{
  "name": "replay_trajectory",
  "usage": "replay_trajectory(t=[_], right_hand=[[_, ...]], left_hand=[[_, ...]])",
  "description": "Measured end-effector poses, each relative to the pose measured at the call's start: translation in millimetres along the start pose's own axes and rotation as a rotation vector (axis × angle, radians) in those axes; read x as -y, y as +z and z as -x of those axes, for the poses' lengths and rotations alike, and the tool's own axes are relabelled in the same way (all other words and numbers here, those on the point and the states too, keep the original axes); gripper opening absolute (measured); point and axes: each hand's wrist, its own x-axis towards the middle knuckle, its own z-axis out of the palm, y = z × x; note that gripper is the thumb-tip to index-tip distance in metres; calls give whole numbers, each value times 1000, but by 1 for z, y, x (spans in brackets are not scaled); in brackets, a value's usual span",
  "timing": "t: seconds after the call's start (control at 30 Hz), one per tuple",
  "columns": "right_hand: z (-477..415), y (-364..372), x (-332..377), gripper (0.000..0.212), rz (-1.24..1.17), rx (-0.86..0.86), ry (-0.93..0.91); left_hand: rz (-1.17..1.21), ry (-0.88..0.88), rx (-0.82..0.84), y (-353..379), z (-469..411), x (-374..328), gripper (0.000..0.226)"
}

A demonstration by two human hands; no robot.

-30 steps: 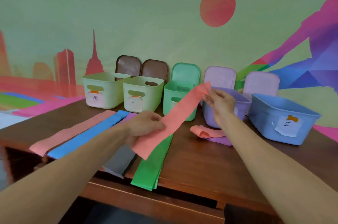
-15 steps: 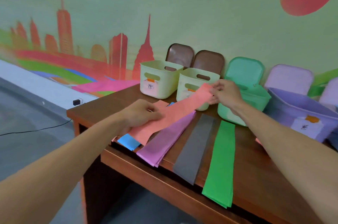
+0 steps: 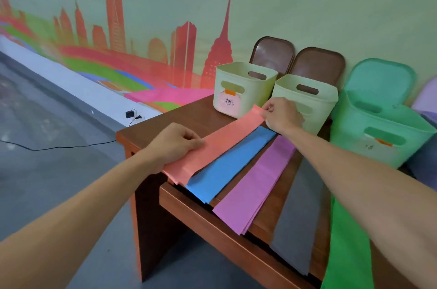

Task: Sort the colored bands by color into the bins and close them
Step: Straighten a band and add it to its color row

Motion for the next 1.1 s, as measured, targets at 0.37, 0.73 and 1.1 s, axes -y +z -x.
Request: replay_trajectory(t=[0.37,0.73,1.1], right_hand=[[-15,48,-3,14,98,100,-11],[-11,61,8,19,451,136,-86],[6,17,7,16,303,152,-262]], left_hand=[[-194,-2,-64,6,-18,12,10],[-429,14,-143,10,-21,14,10],[-732,222,-210,15,-10,-4,29]])
